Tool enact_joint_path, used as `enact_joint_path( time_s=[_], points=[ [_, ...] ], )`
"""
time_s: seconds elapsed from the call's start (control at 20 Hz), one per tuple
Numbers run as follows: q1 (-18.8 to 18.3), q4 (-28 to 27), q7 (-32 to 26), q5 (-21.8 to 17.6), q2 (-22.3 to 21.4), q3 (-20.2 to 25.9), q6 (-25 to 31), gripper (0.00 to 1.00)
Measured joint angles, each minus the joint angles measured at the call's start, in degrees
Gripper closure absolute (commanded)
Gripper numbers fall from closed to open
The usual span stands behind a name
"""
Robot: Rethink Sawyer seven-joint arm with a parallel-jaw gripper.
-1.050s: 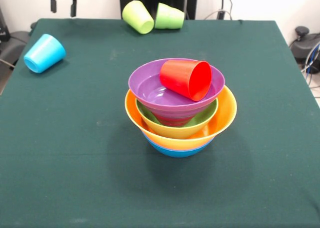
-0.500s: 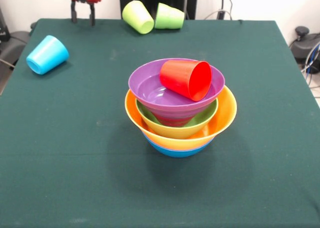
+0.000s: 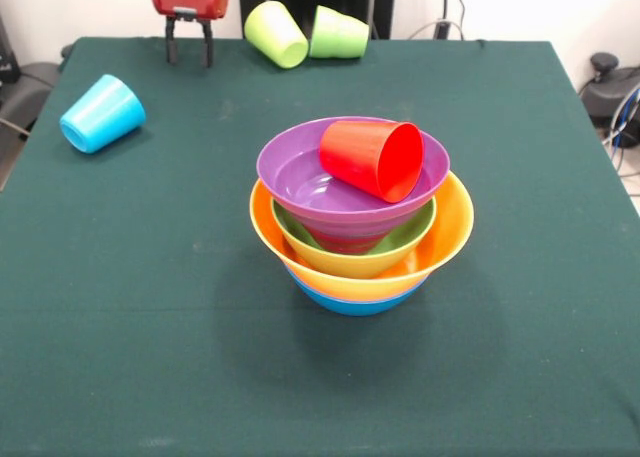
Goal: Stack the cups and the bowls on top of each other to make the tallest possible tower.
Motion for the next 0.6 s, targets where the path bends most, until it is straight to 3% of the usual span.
enact_joint_path(
  time_s=[0.35,0.6],
  points=[
    [3.76,-0.08,0.00,3.35,0.51,-3.14,-4.04,0.00],
    [5.20,-0.62,0.00,3.64,0.51,-4.41,-4.33,0.00]
  ],
)
